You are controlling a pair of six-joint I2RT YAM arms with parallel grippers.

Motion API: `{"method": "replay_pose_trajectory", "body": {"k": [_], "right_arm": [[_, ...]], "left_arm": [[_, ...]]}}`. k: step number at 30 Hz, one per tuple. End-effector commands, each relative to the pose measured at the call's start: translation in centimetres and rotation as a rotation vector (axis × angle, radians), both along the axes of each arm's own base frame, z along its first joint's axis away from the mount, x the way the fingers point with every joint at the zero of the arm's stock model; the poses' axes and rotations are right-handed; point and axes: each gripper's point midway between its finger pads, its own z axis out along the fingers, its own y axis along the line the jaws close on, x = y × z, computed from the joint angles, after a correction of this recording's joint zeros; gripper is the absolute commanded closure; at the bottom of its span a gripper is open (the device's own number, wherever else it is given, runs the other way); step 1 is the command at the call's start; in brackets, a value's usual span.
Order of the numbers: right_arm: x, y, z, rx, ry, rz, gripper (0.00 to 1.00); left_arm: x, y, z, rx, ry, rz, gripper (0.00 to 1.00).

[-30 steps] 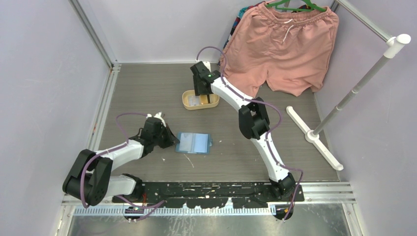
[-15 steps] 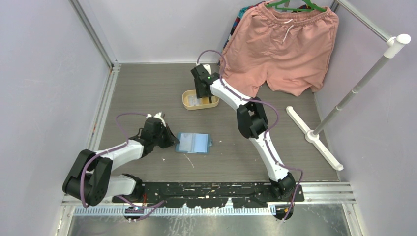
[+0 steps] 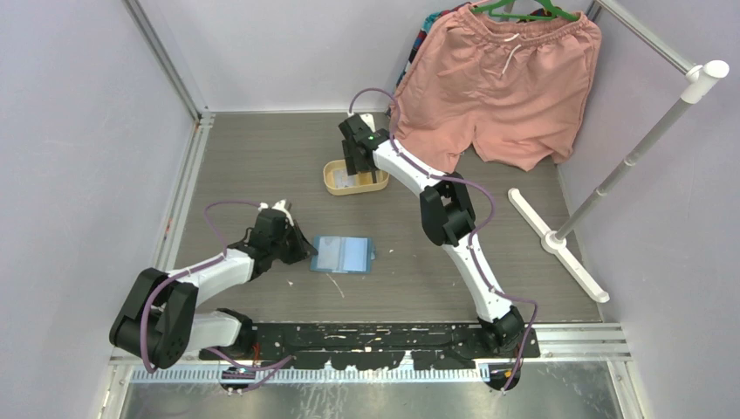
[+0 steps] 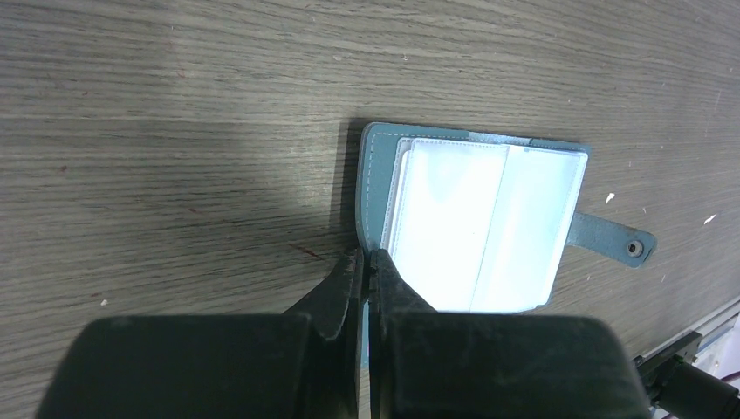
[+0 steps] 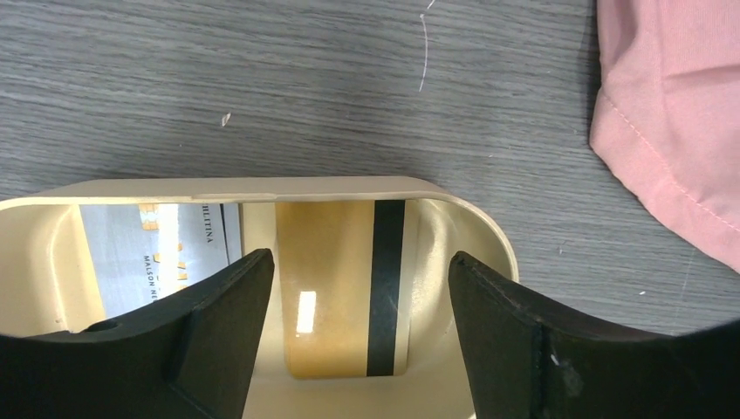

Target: Take the credit cards out of the card holder

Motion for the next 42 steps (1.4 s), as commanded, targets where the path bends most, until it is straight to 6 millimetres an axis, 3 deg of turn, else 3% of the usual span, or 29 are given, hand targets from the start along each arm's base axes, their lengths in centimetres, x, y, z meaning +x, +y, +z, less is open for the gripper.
{"method": "replay_pose_trajectory", "body": {"k": [1,8,11,13,16,19,25,34,42], "right_arm": [[1.8,-0.5,5.6,0.013,-0.116,-0.017,0.20],[1.5,-0.3,14.9,0.129,-0.255,-0.039,0.17],[-1.2,1.6,17.0,0.162,-0.275,-0.002,0.15],[-3.9,3.6,17.1,0.163,-0.281,0.053,0.11],[-8.4,6.5,15.8,0.174,-0.247,0.134,0.08],[-12.1,8.3,12.2,0.189,-0.160,0.176,0.08],[-16.4,10.2,7.7,0.217,-0.072,0.204,0.08],[-19.6,10.7,3.8,0.216,0.002,0.205,0.06],[-21.2,12.2,2.8,0.199,0.028,0.254,0.00]], "left_arm": [[-0.5,1.3,-0.7,0.072,0.026,0.004,1.00],[-0.6,1.3,-0.5,0.070,0.023,0.006,1.00],[-0.6,1.3,-0.5,0.065,0.025,0.009,1.00],[-0.6,1.2,-0.5,0.063,0.025,0.011,1.00],[-0.5,1.2,-0.4,0.061,0.025,0.015,1.00],[-0.5,1.2,-0.5,0.061,0.028,0.018,1.00],[-0.4,1.2,-0.6,0.056,0.028,0.030,1.00],[-0.6,0.9,-0.9,0.024,0.042,0.040,1.00],[-0.4,0.5,-0.6,0.001,0.029,0.038,1.00]]}}
